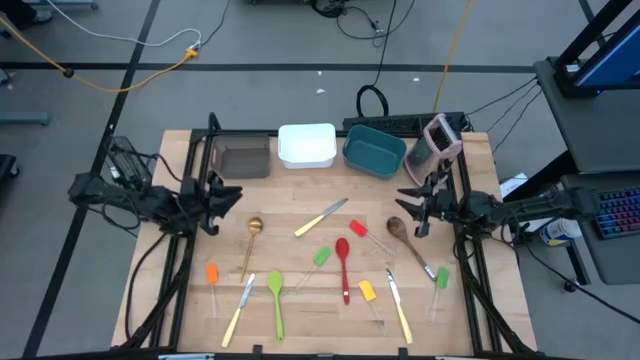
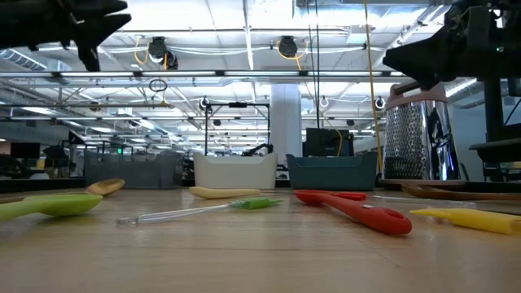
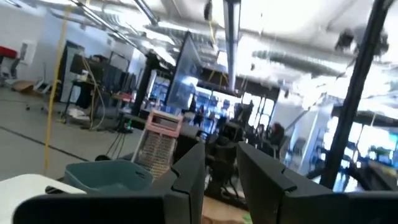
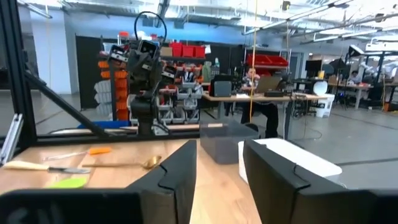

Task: Pick & Place Kitchen Items
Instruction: Put the top yellow table knife into the black bin

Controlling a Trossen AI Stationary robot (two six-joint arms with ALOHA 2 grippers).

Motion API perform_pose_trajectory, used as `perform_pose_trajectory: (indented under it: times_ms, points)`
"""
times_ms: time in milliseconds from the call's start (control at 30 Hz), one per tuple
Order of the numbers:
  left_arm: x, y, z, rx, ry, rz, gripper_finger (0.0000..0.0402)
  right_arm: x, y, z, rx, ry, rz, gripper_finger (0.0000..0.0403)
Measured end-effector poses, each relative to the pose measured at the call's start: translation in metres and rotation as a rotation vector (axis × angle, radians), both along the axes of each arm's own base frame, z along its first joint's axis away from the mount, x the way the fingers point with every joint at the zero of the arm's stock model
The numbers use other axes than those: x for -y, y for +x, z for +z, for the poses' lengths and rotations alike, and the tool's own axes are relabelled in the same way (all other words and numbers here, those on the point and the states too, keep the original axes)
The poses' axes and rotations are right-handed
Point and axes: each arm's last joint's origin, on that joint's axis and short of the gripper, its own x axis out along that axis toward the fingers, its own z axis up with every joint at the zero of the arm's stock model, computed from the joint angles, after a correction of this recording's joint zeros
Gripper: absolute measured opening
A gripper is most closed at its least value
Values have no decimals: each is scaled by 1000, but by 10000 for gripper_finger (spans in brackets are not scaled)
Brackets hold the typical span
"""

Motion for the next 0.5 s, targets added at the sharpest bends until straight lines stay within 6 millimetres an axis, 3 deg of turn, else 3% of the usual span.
perform_pose_trajectory:
  times_ms: [267,500]
  points:
    - [9,45,39,-241,64,18,97,0,4,1,5,-55,-10,130]
    - [21,96,46,-460,203,45,100,0,5,-1,-11,-50,-8,129]
